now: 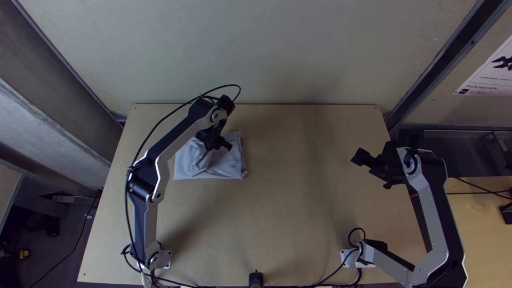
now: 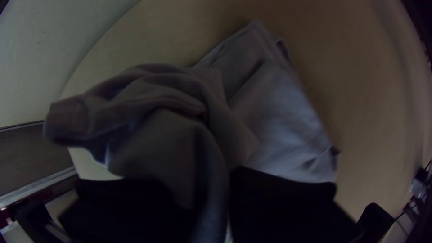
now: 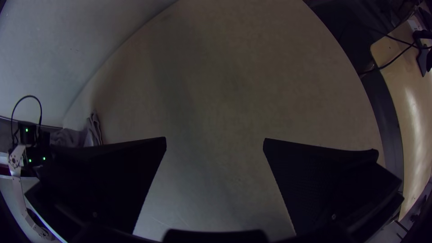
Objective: Fold the t-shirt
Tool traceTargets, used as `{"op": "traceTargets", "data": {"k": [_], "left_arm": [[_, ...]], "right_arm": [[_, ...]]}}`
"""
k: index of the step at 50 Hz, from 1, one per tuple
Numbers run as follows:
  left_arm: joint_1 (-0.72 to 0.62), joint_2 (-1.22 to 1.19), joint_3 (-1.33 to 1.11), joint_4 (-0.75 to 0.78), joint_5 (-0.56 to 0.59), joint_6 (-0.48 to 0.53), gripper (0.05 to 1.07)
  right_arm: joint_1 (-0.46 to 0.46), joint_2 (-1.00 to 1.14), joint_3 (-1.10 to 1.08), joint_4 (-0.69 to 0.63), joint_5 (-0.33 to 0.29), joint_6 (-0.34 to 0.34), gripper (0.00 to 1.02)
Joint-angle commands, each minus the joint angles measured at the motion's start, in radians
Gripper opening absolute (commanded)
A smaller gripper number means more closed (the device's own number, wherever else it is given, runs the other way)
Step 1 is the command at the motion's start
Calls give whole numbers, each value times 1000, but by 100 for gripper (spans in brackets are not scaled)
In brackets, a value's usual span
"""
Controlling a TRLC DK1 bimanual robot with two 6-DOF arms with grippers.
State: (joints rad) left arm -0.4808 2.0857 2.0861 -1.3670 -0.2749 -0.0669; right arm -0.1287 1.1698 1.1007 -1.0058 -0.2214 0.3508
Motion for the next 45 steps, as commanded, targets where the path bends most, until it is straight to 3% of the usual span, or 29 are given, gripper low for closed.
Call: {"op": "traceTargets", "data": {"k": [1, 7, 11, 16, 18, 34, 45], "left_arm": [[-12, 74, 126, -30, 95, -91, 103], [15, 131, 203, -4, 365, -186, 103], [16, 146, 204, 48, 473, -261, 103], [51, 163, 207, 92, 746, -349, 103], [62, 166, 209, 98, 806, -358, 103], [113, 131, 206, 83, 876, -336, 103], [127, -15, 158, 108, 632, -272, 103]], "right_arm": [[-14, -30, -41, 3, -6, -18, 99], [-14, -53, -56, 3, -6, -21, 99], [-14, -67, -70, 3, -6, -24, 99], [-14, -85, -84, 3, -6, -26, 99], [-14, -91, -88, 3, -6, -26, 99], [-12, -99, -82, 4, -6, -30, 99], [-14, -70, 8, 36, -4, -105, 99]]}}
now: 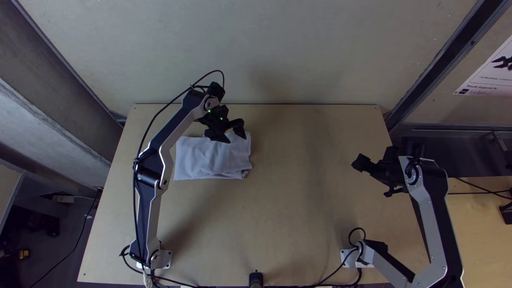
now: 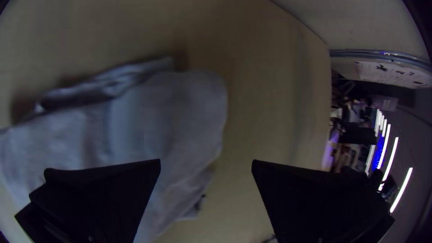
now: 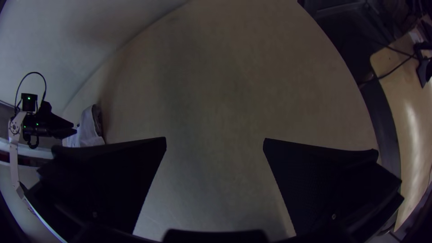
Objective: Fold the t-shirt
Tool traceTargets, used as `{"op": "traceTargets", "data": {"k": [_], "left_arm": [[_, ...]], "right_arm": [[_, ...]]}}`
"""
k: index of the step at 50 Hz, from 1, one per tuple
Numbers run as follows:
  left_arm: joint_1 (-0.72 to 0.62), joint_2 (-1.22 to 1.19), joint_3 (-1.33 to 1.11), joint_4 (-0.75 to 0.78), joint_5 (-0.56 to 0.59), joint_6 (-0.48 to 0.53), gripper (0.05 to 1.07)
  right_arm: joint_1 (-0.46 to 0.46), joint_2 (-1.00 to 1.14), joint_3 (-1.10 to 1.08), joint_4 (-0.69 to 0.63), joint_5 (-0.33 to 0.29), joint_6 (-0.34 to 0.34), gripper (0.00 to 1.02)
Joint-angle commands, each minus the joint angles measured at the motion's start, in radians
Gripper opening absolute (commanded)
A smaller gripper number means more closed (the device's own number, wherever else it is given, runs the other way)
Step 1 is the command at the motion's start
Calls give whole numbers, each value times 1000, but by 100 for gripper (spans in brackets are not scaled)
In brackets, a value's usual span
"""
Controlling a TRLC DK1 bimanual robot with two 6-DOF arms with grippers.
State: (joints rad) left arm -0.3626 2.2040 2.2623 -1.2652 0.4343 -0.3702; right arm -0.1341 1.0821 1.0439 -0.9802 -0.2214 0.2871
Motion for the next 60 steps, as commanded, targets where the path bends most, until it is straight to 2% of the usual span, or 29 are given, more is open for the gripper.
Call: {"op": "traceTargets", "data": {"k": [1, 5, 17, 23, 32, 39, 47, 60], "left_arm": [[8, -150, -21, 10, -114, 43, 103], [8, -224, -46, 23, -197, 85, 103], [30, -435, -144, 79, -424, 212, 103], [85, -570, -250, 162, -427, 278, 103], [182, -780, -452, 300, -427, 363, 103], [261, -929, -572, 363, -427, 384, 103], [333, -1135, -722, 504, -425, 384, 103], [366, -1411, -940, 711, -427, 375, 103]], "right_arm": [[-9, 21, 76, 11, -4, -49, 99], [-13, 33, 125, 12, 10, -94, 99], [-2, 79, 331, 38, 106, -170, 99], [34, 70, 416, 89, 165, -210, 99], [56, 56, 521, 158, 178, -241, 99], [56, 41, 565, 166, 182, -226, 99], [56, -16, 565, 167, 186, -209, 99], [82, -154, 535, 227, 192, -266, 99]]}}
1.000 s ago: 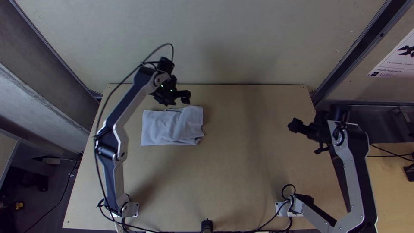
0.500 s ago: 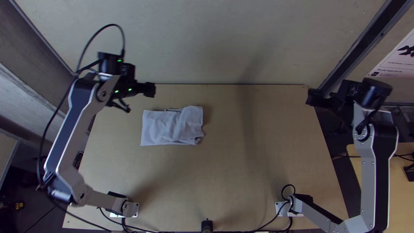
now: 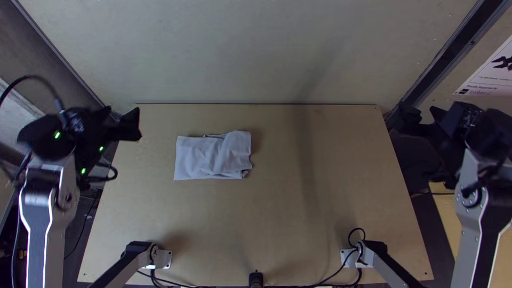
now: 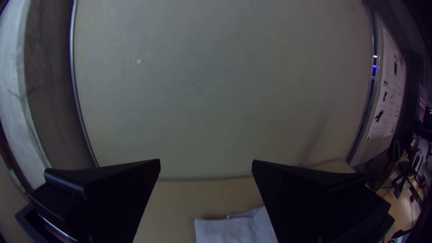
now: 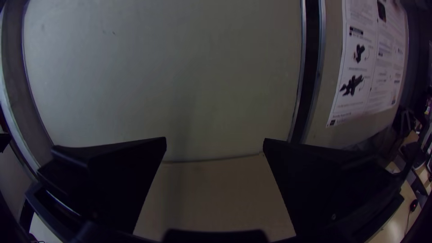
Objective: Fold the t-shirt
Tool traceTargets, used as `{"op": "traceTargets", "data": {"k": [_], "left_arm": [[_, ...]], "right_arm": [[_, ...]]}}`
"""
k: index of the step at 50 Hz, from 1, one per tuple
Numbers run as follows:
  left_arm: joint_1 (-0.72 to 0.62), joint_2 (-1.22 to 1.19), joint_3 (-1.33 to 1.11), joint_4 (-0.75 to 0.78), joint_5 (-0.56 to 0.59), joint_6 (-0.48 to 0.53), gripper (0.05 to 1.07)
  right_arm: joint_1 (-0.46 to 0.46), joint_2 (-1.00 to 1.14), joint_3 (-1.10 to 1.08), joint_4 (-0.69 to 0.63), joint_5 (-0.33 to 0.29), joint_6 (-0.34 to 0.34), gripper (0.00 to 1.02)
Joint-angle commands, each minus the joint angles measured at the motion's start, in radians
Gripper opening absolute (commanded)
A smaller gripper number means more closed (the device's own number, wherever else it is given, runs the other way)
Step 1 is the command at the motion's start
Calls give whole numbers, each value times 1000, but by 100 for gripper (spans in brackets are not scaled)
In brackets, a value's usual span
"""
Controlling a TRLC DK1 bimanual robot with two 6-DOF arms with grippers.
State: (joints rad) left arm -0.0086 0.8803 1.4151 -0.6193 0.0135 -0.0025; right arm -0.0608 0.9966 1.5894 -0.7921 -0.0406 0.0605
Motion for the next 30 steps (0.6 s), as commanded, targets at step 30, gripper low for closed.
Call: {"op": "traceTargets", "data": {"k": [30], "left_arm": [[134, -577, -716, 438, -12, 18, 103]], "right_arm": [[18, -793, -783, 691, 2, -254, 98]]}}
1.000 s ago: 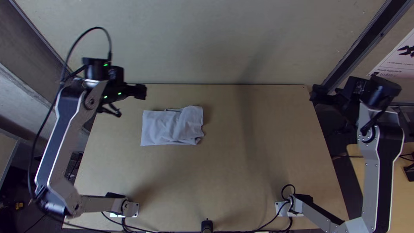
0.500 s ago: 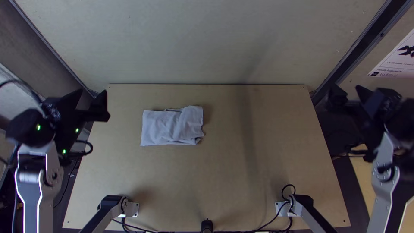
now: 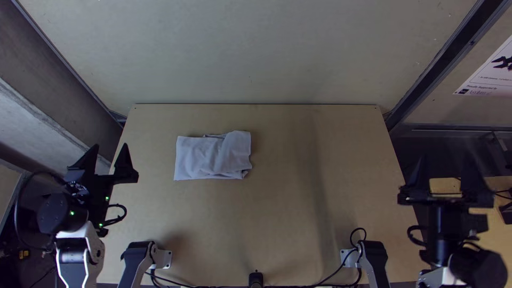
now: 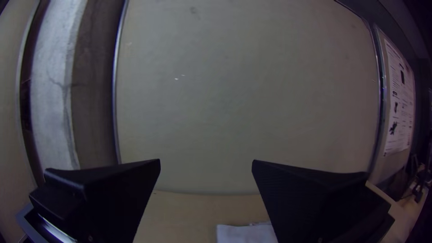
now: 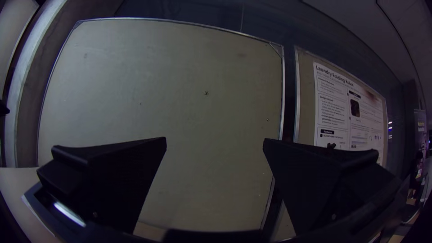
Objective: Fold the t-shirt
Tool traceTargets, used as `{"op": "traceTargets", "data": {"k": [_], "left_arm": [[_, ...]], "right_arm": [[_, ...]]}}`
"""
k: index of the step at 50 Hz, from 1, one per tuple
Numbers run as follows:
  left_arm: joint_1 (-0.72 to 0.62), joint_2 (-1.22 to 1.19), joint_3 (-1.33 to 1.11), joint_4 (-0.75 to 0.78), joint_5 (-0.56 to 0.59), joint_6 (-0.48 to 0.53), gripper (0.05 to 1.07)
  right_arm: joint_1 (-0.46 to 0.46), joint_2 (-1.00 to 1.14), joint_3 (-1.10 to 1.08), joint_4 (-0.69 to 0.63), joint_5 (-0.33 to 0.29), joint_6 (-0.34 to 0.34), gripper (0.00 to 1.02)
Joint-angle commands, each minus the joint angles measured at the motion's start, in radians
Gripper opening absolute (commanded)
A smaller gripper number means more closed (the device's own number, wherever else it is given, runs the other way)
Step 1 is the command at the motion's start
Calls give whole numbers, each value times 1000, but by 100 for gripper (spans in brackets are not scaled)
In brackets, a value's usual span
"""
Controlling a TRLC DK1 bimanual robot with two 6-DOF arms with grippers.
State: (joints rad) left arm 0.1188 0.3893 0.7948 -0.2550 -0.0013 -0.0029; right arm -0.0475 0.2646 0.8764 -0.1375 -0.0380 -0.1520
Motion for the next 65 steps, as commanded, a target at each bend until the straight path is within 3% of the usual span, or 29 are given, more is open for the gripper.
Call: {"op": "traceTargets", "data": {"k": [1, 11, 24, 34, 42, 46, 65], "left_arm": [[5, -106, -120, 89, 3, 23, 103], [-1, -311, -356, 203, 9, 26, 103], [-25, -392, -568, 296, 11, 20, 103], [-24, -394, -795, 577, 9, 24, 103], [-31, -392, -798, 404, 9, 9, 103], [-16, -391, -792, 238, 4, 116, 103], [27, -389, -792, 246, 9, 133, 103]], "right_arm": [[5, -76, -88, 41, 0, -46, 98], [6, -271, -352, 148, -7, -70, 98], [6, -272, -680, 332, -5, -87, 98], [54, -274, -856, 378, 7, -95, 98], [32, -272, -875, 208, 24, -83, 98], [32, -261, -869, 124, 33, -47, 98], [26, -268, -867, 122, 55, -23, 98]]}}
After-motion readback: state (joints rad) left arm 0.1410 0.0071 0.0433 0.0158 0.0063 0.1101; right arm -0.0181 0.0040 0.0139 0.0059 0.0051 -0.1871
